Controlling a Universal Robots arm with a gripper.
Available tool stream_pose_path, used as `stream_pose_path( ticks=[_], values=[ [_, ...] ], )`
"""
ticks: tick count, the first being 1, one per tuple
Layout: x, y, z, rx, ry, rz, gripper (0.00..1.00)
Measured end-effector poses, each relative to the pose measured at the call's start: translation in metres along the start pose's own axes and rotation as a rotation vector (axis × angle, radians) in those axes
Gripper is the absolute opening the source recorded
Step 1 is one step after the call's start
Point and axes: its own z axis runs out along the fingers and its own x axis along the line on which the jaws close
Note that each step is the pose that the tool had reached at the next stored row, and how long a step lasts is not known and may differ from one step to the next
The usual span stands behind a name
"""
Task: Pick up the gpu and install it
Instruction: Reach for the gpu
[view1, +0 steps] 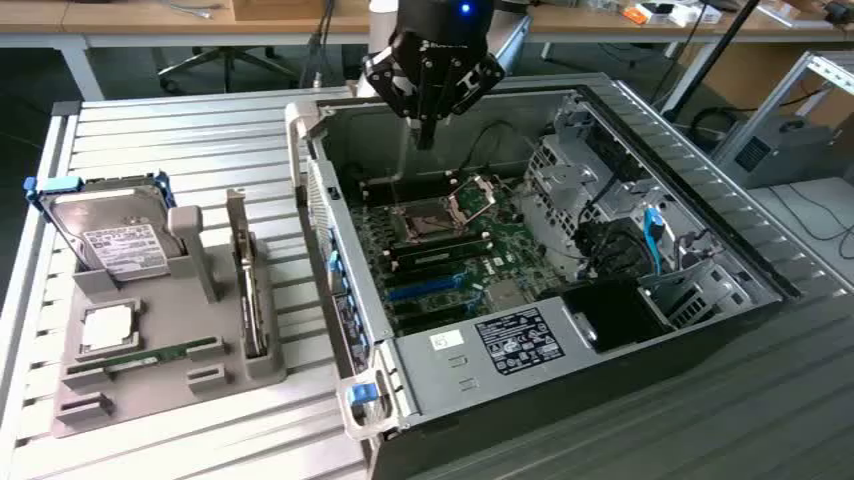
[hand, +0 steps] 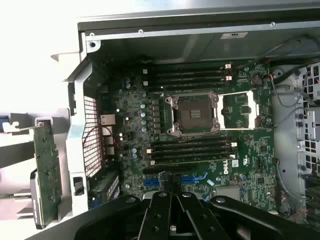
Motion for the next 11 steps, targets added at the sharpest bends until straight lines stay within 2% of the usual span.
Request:
stream_pose_path(
  ticks=[11],
  values=[
    [0.0009, 0.0000, -0.0001, 0.0001, 0.0000, 0.000, 0.11]
  ],
)
